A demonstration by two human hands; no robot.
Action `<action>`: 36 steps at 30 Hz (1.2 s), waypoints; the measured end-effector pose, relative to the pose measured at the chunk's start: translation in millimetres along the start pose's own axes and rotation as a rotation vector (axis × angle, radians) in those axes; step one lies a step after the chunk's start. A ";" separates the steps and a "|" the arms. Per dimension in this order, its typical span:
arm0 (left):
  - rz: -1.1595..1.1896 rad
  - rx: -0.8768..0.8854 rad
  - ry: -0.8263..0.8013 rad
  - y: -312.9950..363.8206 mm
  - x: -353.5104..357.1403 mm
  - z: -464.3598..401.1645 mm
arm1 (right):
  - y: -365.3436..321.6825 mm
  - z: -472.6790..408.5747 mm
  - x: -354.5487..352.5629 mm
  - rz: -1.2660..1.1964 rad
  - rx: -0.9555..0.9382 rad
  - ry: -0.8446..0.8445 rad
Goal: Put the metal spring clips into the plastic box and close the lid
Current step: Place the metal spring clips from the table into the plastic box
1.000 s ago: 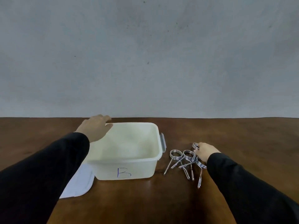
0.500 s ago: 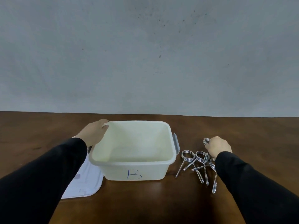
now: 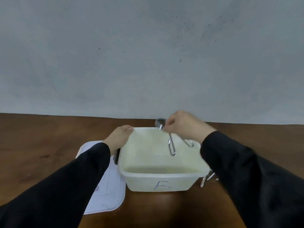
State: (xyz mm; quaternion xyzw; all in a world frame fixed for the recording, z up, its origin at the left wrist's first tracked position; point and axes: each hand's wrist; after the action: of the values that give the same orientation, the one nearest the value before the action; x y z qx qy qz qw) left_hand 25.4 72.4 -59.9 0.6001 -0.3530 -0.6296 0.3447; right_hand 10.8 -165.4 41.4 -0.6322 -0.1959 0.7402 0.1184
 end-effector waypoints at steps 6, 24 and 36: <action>0.037 0.035 0.014 -6.2 2.4 1.3 | -30.9 -32.9 121.0 0.227 0.083 -0.253; -0.021 0.054 0.093 -17.4 0.1 0.0 | -42.8 -43.9 118.4 0.041 0.040 -0.071; -0.099 0.077 0.078 -11.9 6.0 -2.3 | 186.2 -5.3 -5.4 0.333 0.583 -0.084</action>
State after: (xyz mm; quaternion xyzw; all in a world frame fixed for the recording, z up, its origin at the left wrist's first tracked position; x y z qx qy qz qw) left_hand 27.4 73.3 -73.2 0.6539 -0.3332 -0.6078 0.3033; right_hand 30.5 -333.6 -36.3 -0.5639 0.1255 0.7997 0.1635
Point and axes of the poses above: each hand's wrist, its own z-axis away from the middle knuckle, its own x-axis out of the palm, y = z × x, and after that the axes turned 8 degrees about x, right-handed
